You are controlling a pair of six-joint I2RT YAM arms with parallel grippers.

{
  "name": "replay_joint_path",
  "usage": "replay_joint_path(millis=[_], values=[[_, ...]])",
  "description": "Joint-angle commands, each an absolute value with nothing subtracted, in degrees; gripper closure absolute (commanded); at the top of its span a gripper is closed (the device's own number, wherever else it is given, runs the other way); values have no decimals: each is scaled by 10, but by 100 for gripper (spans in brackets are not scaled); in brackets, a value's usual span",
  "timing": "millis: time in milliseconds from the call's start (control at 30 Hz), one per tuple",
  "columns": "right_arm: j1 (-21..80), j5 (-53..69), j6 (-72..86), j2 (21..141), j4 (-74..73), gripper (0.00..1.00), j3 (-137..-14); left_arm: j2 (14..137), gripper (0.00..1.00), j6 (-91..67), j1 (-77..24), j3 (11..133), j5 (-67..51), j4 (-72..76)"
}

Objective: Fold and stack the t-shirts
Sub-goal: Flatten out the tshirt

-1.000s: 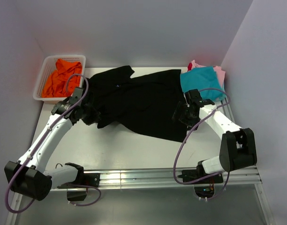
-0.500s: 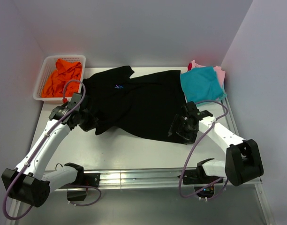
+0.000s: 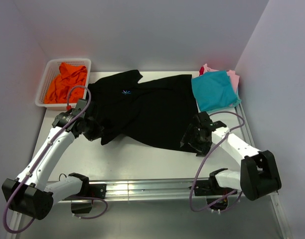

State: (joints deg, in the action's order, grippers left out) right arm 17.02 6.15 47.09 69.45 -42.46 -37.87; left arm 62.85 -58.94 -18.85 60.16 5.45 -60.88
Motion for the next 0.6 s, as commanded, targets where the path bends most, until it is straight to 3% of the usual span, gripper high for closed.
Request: replay_joint_path(millis=[0,367,467,500,567], values=[[173,38,488,721,-388,0,-374,620,100,-575,-191,630,67,-636],[168,4,491,813,-357,9,-396,618,100,-580,-190,647,76,-660],[164,2,487,829,-349,18,-398,622,100,-581,-190,653,79,-664],[161,3,484,833,-344,32,-397,624,100,-579,-190,655,81,-664],[156,3,481,840,-341,45,-395,625,100,-578,-190,660,87,-667]])
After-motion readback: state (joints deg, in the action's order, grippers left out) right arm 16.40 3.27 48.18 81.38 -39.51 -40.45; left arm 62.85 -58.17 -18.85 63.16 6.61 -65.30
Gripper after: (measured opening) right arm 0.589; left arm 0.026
